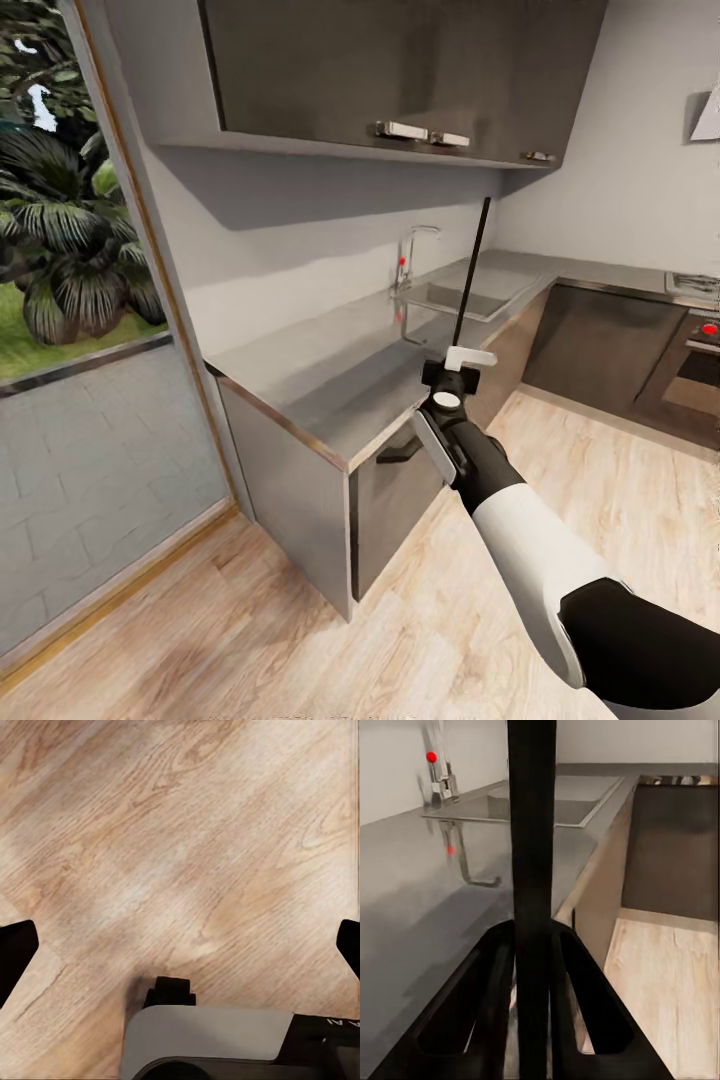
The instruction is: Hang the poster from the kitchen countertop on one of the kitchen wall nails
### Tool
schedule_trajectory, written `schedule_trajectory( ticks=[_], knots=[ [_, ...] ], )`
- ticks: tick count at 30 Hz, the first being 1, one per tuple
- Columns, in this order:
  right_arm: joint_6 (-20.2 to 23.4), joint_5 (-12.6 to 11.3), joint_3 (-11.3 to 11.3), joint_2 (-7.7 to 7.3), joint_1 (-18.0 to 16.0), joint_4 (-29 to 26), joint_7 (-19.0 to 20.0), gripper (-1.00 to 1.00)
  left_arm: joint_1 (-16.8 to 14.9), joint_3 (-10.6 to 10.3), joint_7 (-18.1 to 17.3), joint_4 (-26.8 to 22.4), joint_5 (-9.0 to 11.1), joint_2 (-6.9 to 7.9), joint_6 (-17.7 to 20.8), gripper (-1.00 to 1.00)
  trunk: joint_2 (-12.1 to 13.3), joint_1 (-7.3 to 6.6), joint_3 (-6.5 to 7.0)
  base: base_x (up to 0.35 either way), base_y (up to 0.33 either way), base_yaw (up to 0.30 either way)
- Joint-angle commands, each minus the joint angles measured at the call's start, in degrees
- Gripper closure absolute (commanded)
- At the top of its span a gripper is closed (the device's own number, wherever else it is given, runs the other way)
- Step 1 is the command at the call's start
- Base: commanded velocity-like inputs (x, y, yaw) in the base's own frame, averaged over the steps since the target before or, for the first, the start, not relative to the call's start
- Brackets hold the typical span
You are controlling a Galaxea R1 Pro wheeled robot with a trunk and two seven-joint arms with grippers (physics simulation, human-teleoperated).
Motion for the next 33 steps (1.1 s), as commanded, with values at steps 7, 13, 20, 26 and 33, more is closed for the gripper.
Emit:
schedule_trajectory(
  ticks=[7, 13, 20, 26, 33],
  knots=[
    [0.42, -0.03, 0.08, -0.26, 2.93, -4.85, -0.32, 1.00, 0.03, 0.17, 0.01, -0.06, -0.01, -0.05, -0.07, -1.00, -0.03, -0.02, -0.04, -0.109, -0.102, 0.000],
    [0.47, 0.09, 0.15, -0.36, 6.01, -7.16, -0.25, 1.00, 0.03, 0.17, 0.01, -0.02, -0.01, -0.04, -0.07, -1.00, -0.03, -0.02, -0.04, -0.018, -0.017, 0.000],
    [0.54, 0.26, 0.20, -0.53, 11.33, -12.88, -0.09, 1.00, 0.03, 0.17, 0.00, -0.01, -0.01, -0.03, -0.06, -1.00, -0.03, -0.02, -0.04, -0.002, -0.002, 0.000],
    [0.74, 0.72, 0.30, -1.93, 15.50, -18.74, 0.29, 1.00, 0.03, 0.17, 0.02, -0.01, -0.01, -0.05, -0.07, -1.00, -0.03, -0.02, -0.04, 0.000, 0.000, 0.000],
    [0.78, 0.81, 0.32, -4.63, 20.19, -23.58, 6.89, 1.00, 0.03, 0.17, 0.00, -0.01, -0.01, -0.04, -0.07, -1.00, -0.03, -0.02, -0.04, 0.000, 0.000, 0.000]
  ],
)
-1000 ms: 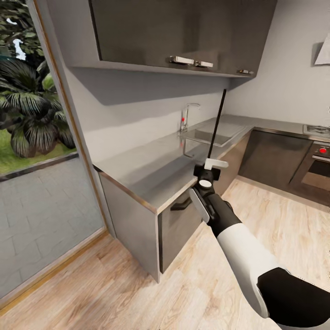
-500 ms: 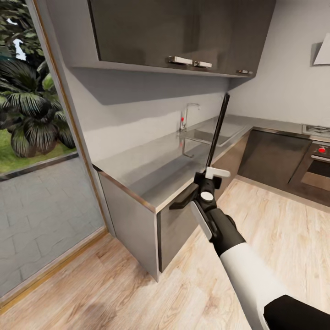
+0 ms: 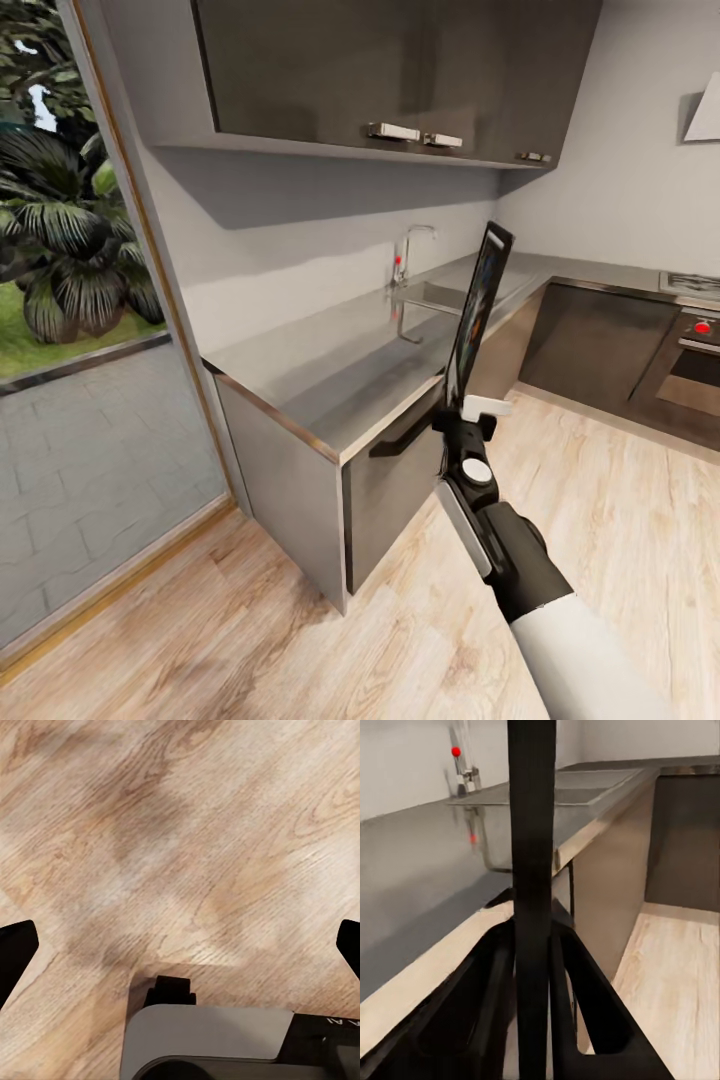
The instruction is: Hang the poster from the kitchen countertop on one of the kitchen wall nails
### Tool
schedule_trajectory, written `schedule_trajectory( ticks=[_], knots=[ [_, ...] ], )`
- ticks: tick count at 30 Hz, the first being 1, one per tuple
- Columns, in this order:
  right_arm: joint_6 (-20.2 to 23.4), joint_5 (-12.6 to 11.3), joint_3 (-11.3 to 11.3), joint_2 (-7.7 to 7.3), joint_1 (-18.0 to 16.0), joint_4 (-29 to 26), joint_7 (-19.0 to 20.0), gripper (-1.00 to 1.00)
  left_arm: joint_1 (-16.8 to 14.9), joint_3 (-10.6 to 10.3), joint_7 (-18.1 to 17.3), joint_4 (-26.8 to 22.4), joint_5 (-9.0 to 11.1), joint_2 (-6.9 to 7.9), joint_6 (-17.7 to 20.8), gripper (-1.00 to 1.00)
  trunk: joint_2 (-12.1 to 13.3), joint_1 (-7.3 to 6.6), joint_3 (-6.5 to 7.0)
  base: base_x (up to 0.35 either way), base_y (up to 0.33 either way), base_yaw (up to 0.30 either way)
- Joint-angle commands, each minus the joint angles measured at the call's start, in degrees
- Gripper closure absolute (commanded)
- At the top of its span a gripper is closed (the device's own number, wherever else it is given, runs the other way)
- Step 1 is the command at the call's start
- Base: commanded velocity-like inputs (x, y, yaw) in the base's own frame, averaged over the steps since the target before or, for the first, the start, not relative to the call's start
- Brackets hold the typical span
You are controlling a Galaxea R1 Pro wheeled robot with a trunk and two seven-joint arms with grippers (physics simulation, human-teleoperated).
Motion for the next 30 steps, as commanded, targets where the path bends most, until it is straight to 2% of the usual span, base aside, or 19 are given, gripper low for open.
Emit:
schedule_trajectory(
  ticks=[1, 2, 5, 21, 30],
  knots=[
    [0.07, -0.51, 0.24, -0.28, 0.56, -0.80, 1.08, 1.00, 0.01, 0.15, 0.00, -0.06, -0.02, -0.05, -0.08, -1.00, -0.03, 0.00, -0.04, 0.000, 0.000, 0.000],
    [0.08, -0.51, 0.23, -1.96, 2.88, -3.87, 4.31, 1.00, 0.01, 0.15, 0.03, -0.06, -0.02, -0.04, -0.08, -1.00, -0.03, 0.00, -0.04, -0.043, -0.111, 0.000],
    [0.08, -0.48, 0.23, -2.41, 3.37, -4.59, 5.45, 1.00, 0.01, 0.15, 0.04, -0.01, -0.02, -0.06, -0.08, -1.00, -0.03, 0.00, -0.04, -0.088, -0.194, 0.000],
    [0.09, -0.48, 0.23, -2.57, 3.55, -6.51, 5.85, 1.00, 0.01, 0.15, 0.01, 0.03, -0.02, -0.07, -0.08, -1.00, -0.03, 0.00, -0.03, -0.155, -0.261, 0.006],
    [0.08, -0.47, 0.23, -2.92, 4.73, -6.61, 6.44, 1.00, 0.01, 0.15, -0.01, 0.03, -0.02, -0.06, -0.08, -1.00, -0.03, 0.00, 0.27, -0.141, -0.201, 0.213]
  ],
)
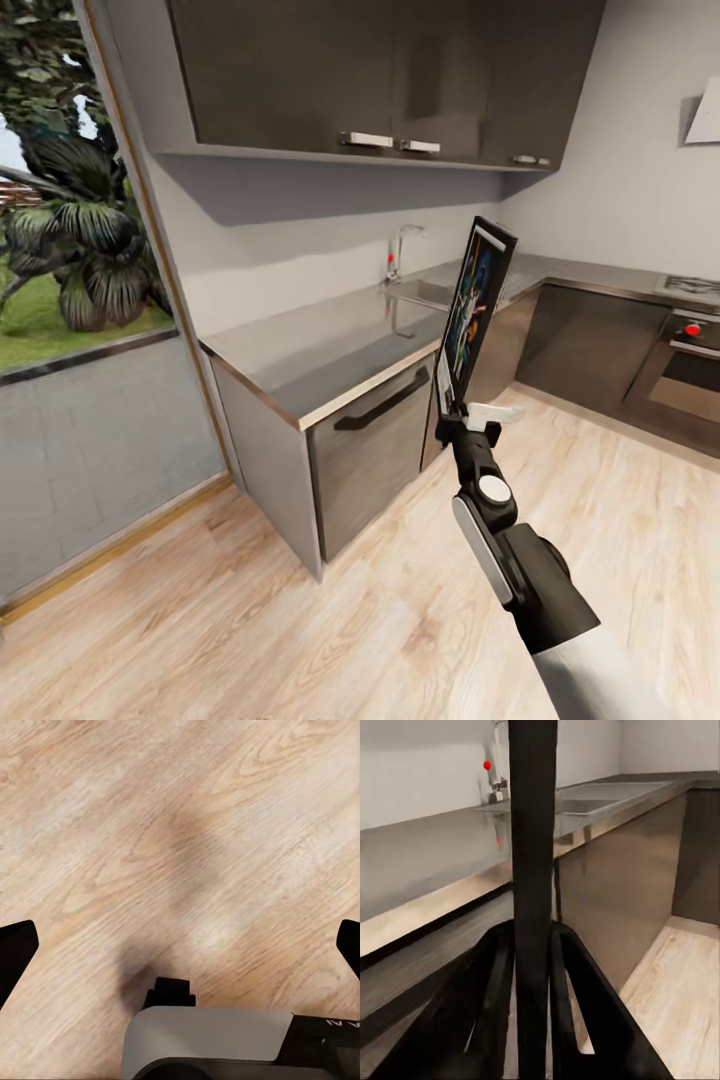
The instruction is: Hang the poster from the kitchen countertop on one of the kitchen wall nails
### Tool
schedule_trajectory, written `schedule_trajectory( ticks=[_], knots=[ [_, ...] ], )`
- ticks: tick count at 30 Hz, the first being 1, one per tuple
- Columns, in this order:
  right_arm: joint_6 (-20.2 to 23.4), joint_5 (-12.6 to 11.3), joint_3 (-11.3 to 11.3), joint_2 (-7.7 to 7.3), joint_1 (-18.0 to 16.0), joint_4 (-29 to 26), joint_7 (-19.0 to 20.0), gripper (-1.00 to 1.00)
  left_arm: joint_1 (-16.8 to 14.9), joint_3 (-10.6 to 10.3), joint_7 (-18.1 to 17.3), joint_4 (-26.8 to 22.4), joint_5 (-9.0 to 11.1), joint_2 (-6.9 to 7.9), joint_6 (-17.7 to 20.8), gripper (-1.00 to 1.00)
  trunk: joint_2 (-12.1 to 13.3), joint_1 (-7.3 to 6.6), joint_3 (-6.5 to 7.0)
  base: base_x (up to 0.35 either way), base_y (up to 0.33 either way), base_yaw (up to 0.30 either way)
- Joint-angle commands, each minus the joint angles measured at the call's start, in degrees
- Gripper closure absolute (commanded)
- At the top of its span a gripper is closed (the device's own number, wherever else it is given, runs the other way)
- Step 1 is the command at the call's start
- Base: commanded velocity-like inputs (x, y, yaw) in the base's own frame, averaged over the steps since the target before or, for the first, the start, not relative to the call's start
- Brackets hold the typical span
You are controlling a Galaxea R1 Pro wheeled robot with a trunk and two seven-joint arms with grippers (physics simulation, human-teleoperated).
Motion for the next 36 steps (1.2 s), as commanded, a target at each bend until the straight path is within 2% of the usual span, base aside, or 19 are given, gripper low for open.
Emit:
schedule_trajectory(
  ticks=[1, 6, 7, 9, 10, 13, 15, 16, 17, 19, 20, 22, 23, 24, 25, 26, 27, 30, 36],
  knots=[
    [0.22, -0.25, 0.12, -0.47, 0.82, -0.74, 0.74, 1.00, 0.03, 0.17, 0.00, -0.09, -0.01, -0.06, -0.07, -1.00, -0.03, -0.01, 0.00, -0.035, -0.049, 0.257],
    [0.22, -0.27, 0.09, -2.91, 3.99, -3.89, 5.23, 1.00, 0.03, 0.17, 0.00, -0.08, -0.01, -0.06, -0.07, -1.00, -0.03, -0.01, 0.19, -0.129, -0.036, 0.251],
    [0.10, -0.28, 0.03, -4.74, 5.74, -4.74, 8.20, 1.00, 0.03, 0.17, 0.00, -0.08, -0.01, -0.07, -0.07, -1.00, -0.03, -0.01, 0.21, -0.259, -0.060, 0.121],
    [-0.02, -0.28, -0.08, -5.98, 6.87, -5.09, 10.30, 1.00, 0.03, 0.17, 0.00, -0.08, -0.01, -0.08, -0.07, -1.00, -0.03, -0.01, 0.24, -0.274, -0.064, 0.087],
    [-0.14, -0.28, -0.22, -7.05, 7.94, -5.32, 12.27, 1.00, 0.03, 0.17, 0.00, -0.08, -0.01, -0.09, -0.07, -1.00, -0.03, -0.01, 0.25, -0.291, -0.068, 0.050],
    [-0.47, -0.28, -0.95, -8.57, 10.48, -5.82, 15.79, 1.00, 0.03, 0.17, 0.00, -0.08, -0.01, -0.10, -0.07, -1.00, -0.03, -0.01, 0.26, -0.290, -0.066, 0.031],
    [-1.93, -0.31, -5.00, -9.39, 14.39, -7.04, 21.68, 1.00, 0.03, 0.16, 0.00, -0.08, -0.01, -0.06, -0.07, -1.00, -0.03, -0.01, 0.27, -0.133, -0.024, 0.009],
    [-2.31, -0.32, -6.13, -9.47, 15.13, -7.25, 23.35, 1.00, 0.03, 0.16, 0.00, -0.07, -0.01, -0.06, -0.07, -1.00, -0.03, -0.01, 0.27, -0.083, -0.015, 0.005],
    [-2.97, -0.32, -8.67, -9.58, 16.49, -7.58, 27.19, 1.00, 0.03, 0.15, 0.00, -0.06, -0.01, -0.05, -0.07, -1.00, -0.03, -0.01, 0.27, -0.053, -0.010, 0.003],
    [-3.40, -0.33, -11.66, -9.66, 17.64, -7.80, 31.59, 1.00, 0.03, 0.15, 0.00, -0.07, -0.01, -0.05, -0.07, -1.00, -0.03, -0.01, 0.27, -0.044, -0.007, 0.002],
    [-3.68, -0.31, -15.15, -9.70, 18.58, -7.93, 36.32, 1.00, 0.03, 0.16, 0.00, -0.06, -0.01, -0.04, -0.07, -1.00, -0.03, -0.01, 0.27, -0.111, -0.004, 0.001],
    [-3.84, -0.30, -18.95, -9.70, 19.34, -8.02, 41.47, 1.00, 0.03, 0.16, 0.00, -0.03, -0.03, -0.04, -0.07, -1.00, -0.03, -0.01, 0.27, -0.170, -0.003, 0.001],
    [-3.82, -0.29, -22.32, -9.70, 19.85, -8.06, 46.52, 1.00, 0.03, 0.15, 0.00, -0.02, -0.05, -0.04, -0.07, -1.00, -0.03, -0.01, 0.27, -0.236, -0.002, 0.001],
    [-3.78, -0.29, -23.86, -9.70, 20.03, -8.07, 49.04, 1.00, 0.03, 0.14, 0.00, -0.02, -0.06, -0.04, -0.07, -1.00, -0.03, -0.01, 0.27, -0.254, -0.001, 0.000],
    [-3.73, -0.27, -26.91, -9.70, 20.30, -7.98, 54.57, 1.00, 0.03, 0.14, 0.00, -0.01, -0.08, -0.04, -0.07, -1.00, -0.03, -0.01, 0.27, -0.279, -0.001, 0.000],
    [-3.70, -0.25, -28.16, -9.70, 20.39, -7.93, 56.97, 1.00, 0.03, 0.12, 0.00, -0.01, -0.08, -0.04, -0.09, -1.00, -0.03, -0.01, 0.27, -0.289, -0.001, 0.000],
    [-3.66, -0.23, -30.15, -9.70, 20.52, -7.84, 61.13, 1.00, 0.03, 0.11, 0.00, 0.00, -0.09, -0.04, -0.12, -1.00, -0.03, -0.01, 0.27, -0.302, 0.000, 0.000],
    [-3.61, -0.21, -31.89, -9.70, 20.64, -7.75, 65.40, 1.00, 0.03, 0.10, 0.00, 0.00, -0.09, -0.06, -0.14, -1.00, -0.03, -0.01, 0.27, -0.310, 0.000, 0.000],
    [-3.57, -0.18, -33.64, -9.73, 20.89, -6.60, 69.70, 1.00, 0.03, 0.08, -0.06, -0.01, -0.10, -0.05, -1.82, -1.00, -0.03, -0.01, 0.27, -0.188, 0.000, 0.000]
  ],
)
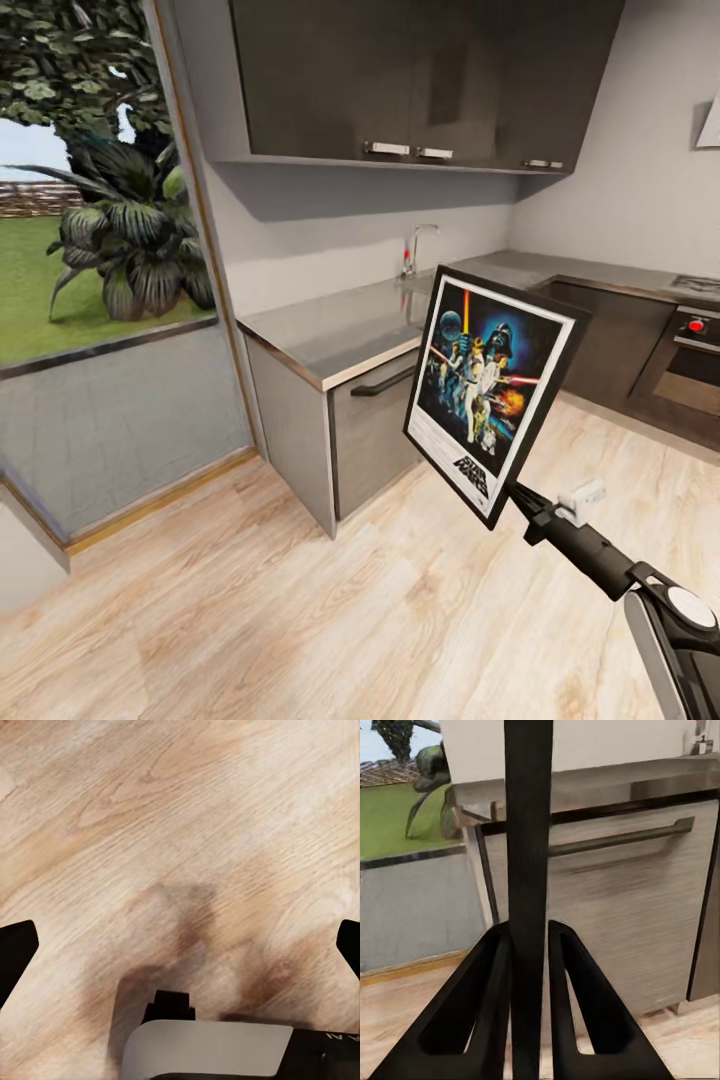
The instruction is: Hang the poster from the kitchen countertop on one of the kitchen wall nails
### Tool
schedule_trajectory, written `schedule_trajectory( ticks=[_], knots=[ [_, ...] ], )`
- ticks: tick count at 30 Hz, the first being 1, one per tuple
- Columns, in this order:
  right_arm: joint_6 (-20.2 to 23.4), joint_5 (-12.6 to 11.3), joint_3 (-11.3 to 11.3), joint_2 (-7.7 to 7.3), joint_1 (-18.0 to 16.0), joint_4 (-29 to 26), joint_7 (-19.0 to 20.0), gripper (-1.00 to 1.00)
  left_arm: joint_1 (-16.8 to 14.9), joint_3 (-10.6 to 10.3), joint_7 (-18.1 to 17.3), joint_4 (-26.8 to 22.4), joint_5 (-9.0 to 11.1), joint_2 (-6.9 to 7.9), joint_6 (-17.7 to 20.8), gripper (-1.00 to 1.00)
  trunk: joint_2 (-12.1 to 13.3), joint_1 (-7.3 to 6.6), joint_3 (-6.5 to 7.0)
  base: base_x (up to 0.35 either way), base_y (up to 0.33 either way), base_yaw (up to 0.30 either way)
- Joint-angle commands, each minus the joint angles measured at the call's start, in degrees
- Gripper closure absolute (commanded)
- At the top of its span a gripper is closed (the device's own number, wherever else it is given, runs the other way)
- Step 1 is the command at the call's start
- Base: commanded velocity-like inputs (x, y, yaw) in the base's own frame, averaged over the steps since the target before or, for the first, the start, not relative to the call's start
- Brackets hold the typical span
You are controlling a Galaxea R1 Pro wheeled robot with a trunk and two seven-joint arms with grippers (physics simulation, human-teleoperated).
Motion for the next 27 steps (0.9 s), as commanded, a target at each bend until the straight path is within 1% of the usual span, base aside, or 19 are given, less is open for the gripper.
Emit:
schedule_trajectory(
  ticks=[1, 4, 6, 9, 10, 14, 23, 24, 27],
  knots=[
    [0.62, -0.73, -0.13, -0.02, -0.02, 0.08, 0.49, 1.00, 0.02, 0.15, -0.01, -0.08, 0.00, -0.05, -0.22, -1.00, -0.02, -0.01, -0.04, -0.047, 0.000, 0.000],
    [0.59, -0.69, -0.22, -0.04, 0.00, 0.34, 0.69, 1.00, 0.02, 0.15, -0.04, -0.08, 0.03, -0.04, -0.47, -1.00, -0.02, -0.01, -0.04, -0.030, 0.000, 0.000],
    [0.50, -0.40, -0.43, 0.46, -0.66, -0.32, -0.13, 1.00, 0.67, -0.22, -0.12, -0.73, 0.16, -0.70, -1.12, -1.00, -0.02, -0.01, -0.04, 0.000, 0.000, 0.000],
    [0.50, -0.40, -0.43, 0.46, -0.94, -1.29, -1.33, 1.00, 0.84, -0.22, -0.12, -1.28, 0.16, -1.68, -1.52, -1.00, -0.02, -0.01, -0.04, 0.000, 0.000, 0.000],
    [0.50, -0.40, -0.43, 0.46, -0.94, -1.61, -1.73, 1.00, 0.84, -0.22, -0.12, -1.28, 0.16, -1.75, -1.52, -1.00, -0.02, -0.01, -0.04, 0.000, 0.000, 0.000],
    [0.50, -0.40, -0.43, 0.46, -0.94, -2.86, -3.33, 1.00, 0.84, -0.22, -0.12, -1.28, 0.16, -1.75, -1.52, -1.00, -0.02, -0.01, -0.04, 0.000, 0.000, 0.000],
    [0.50, -0.38, -0.43, 0.46, -0.96, -2.69, -6.93, 1.00, 0.82, -0.23, -0.12, -1.28, 0.16, -1.72, -1.52, -1.00, -0.02, -0.01, -0.04, 0.000, 0.000, 0.000],
    [0.41, -0.35, -0.35, 0.50, -0.62, -2.50, -7.33, 1.00, 0.99, -0.12, -0.16, -1.62, 0.16, -2.06, -1.86, -1.00, -0.02, -0.01, -0.04, 0.000, 0.000, 0.000],
    [0.36, -0.19, -0.02, 0.64, 0.36, -2.69, -8.53, 1.00, 1.61, 0.58, -1.13, -2.58, 0.31, -1.06, -2.82, -1.00, -0.02, -0.01, -0.04, 0.000, 0.000, 0.000]
  ],
)
